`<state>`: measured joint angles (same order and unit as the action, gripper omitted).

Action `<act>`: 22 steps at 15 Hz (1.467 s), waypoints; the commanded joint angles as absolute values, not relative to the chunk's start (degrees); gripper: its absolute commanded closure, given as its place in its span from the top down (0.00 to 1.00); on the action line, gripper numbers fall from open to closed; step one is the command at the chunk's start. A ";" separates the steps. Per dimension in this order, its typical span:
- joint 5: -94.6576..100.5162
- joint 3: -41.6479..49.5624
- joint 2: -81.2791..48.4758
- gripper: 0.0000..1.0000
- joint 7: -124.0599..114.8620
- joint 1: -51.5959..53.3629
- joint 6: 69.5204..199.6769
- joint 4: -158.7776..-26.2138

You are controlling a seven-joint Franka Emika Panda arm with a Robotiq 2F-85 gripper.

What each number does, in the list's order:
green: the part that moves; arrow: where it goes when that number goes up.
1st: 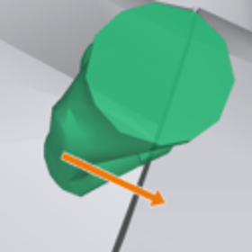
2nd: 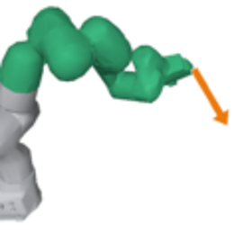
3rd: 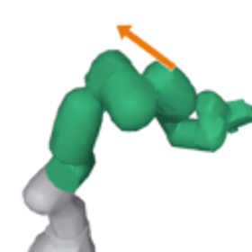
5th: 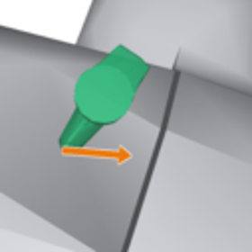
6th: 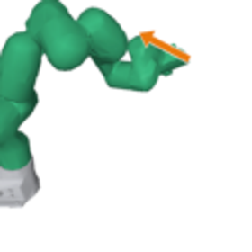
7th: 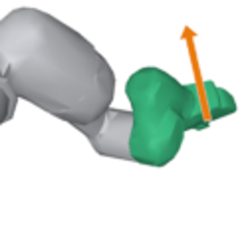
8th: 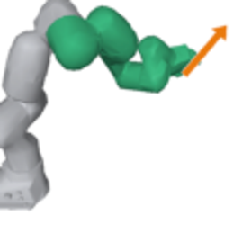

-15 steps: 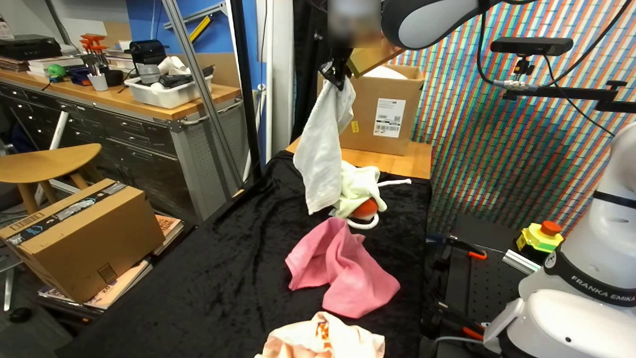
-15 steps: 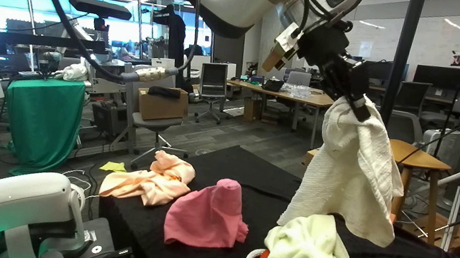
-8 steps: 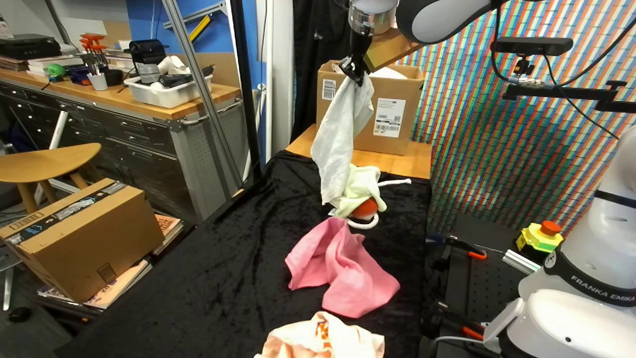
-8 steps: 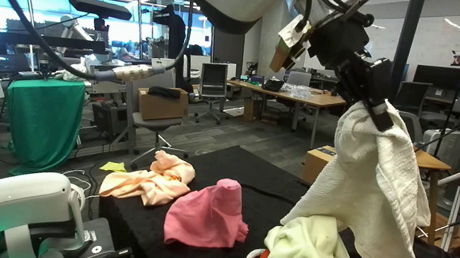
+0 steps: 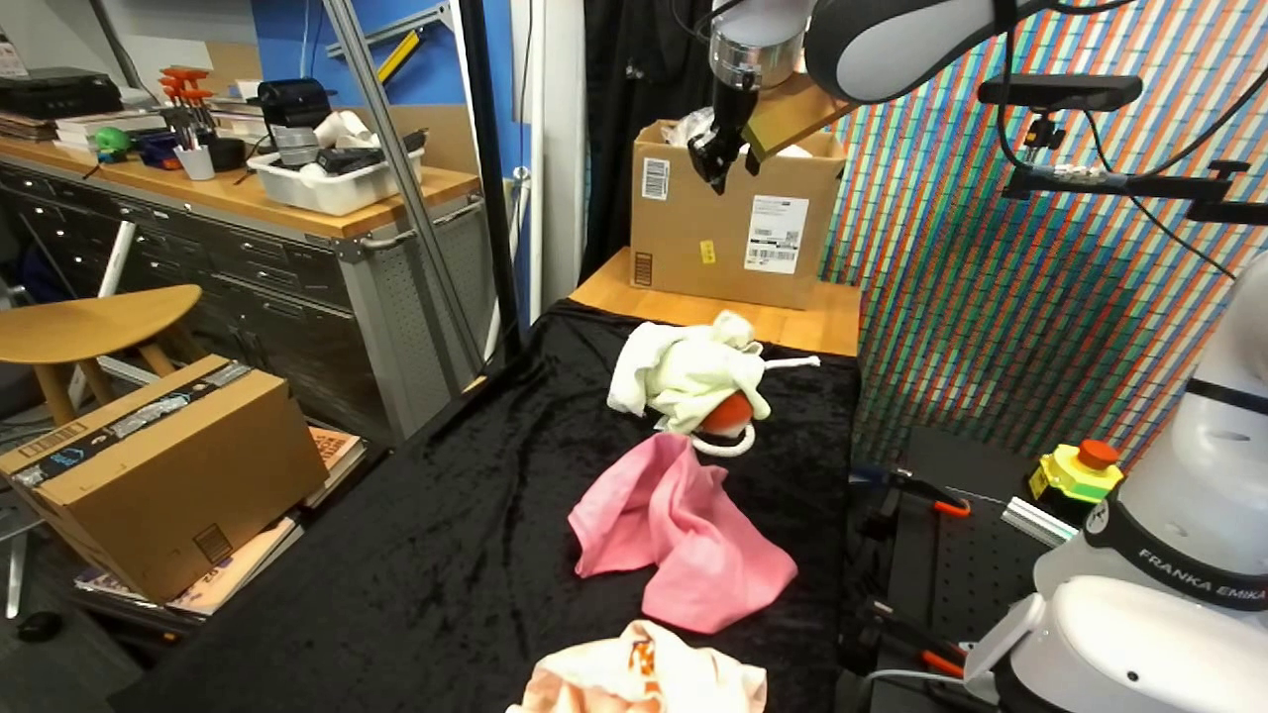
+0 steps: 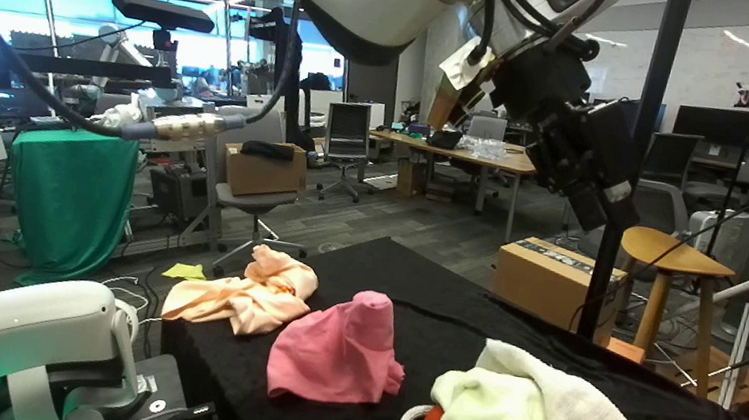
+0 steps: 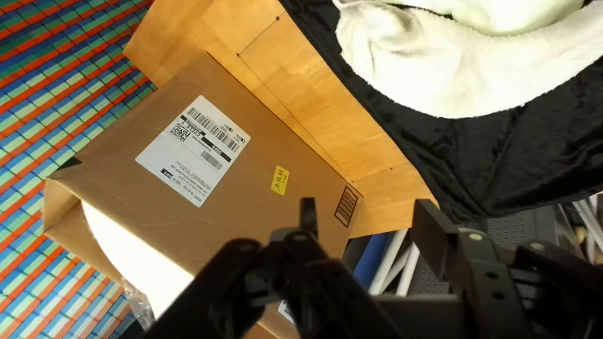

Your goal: Pile up the objects on the table.

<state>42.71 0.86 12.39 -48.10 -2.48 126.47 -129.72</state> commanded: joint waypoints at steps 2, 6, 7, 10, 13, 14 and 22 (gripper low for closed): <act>37.21 -0.13 13.66 0.95 -40.56 -1.74 126.65 -130.06; 29.96 -2.47 11.70 1.00 -30.16 0.74 127.45 -129.58; 28.29 -3.40 10.88 1.00 -28.21 1.42 127.52 -129.57; 23.29 -5.68 8.77 1.00 -22.14 3.62 128.66 -130.37; 18.07 -6.93 5.53 1.00 -15.17 5.72 130.01 -131.01; 16.12 -7.20 4.24 1.00 -12.69 6.33 130.70 -131.28; 7.04 -7.88 -3.82 1.00 13.45 7.79 129.62 -129.60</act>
<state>8.97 -7.54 -1.40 4.61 7.75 130.37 -131.46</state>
